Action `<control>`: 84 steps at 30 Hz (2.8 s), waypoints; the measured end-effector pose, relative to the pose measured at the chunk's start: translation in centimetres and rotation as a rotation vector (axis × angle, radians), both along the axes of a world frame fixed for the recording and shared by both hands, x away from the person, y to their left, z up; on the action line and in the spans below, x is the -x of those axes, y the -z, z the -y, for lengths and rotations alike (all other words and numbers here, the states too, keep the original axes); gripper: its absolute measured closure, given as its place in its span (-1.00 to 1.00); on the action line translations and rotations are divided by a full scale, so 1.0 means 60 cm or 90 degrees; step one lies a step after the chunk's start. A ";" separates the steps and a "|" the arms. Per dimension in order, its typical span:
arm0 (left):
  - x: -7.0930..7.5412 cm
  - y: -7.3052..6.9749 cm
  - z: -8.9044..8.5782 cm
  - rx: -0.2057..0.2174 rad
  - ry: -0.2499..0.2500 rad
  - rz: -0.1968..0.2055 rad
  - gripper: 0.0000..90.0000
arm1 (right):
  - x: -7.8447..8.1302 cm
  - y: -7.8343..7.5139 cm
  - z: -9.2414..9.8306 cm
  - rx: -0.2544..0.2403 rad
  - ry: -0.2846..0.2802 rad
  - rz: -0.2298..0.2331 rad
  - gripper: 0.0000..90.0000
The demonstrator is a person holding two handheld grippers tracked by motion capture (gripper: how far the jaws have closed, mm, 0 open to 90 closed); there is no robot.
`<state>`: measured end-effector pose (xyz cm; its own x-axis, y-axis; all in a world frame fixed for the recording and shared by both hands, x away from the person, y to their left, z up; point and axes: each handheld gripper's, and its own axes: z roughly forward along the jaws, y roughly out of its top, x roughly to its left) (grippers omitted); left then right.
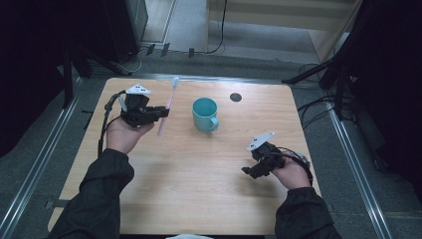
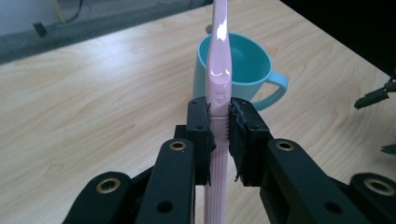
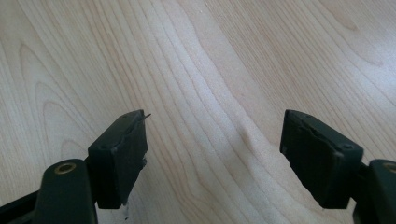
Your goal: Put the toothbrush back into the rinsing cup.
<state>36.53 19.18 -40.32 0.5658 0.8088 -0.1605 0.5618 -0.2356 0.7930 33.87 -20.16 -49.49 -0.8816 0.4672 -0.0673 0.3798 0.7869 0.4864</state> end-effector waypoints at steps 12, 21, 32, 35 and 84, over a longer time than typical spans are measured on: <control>-0.008 -0.011 0.039 0.019 -0.011 0.033 0.74 | 0.000 0.000 0.001 0.001 0.001 0.004 -0.48; -0.032 -0.017 0.065 0.028 -0.009 0.037 0.74 | 0.000 0.000 0.001 0.000 -0.001 0.003 -0.48; -0.058 -0.032 0.095 0.029 0.001 0.042 0.74 | 0.000 -0.001 0.002 -0.002 0.001 0.002 -0.48; -0.067 -0.038 0.106 0.024 0.001 0.044 0.74 | 0.000 -0.001 0.002 -0.001 -0.001 0.002 -0.48; -0.163 0.022 0.203 -0.001 -0.010 0.024 0.74 | -0.002 0.000 0.002 -0.005 -0.003 0.001 -0.48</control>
<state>46.31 7.03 -41.64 0.5583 0.8180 -0.1385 0.5358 -0.2280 0.8130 34.01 -20.30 -49.47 -0.8834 0.4640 -0.0654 0.3756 0.7847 0.4932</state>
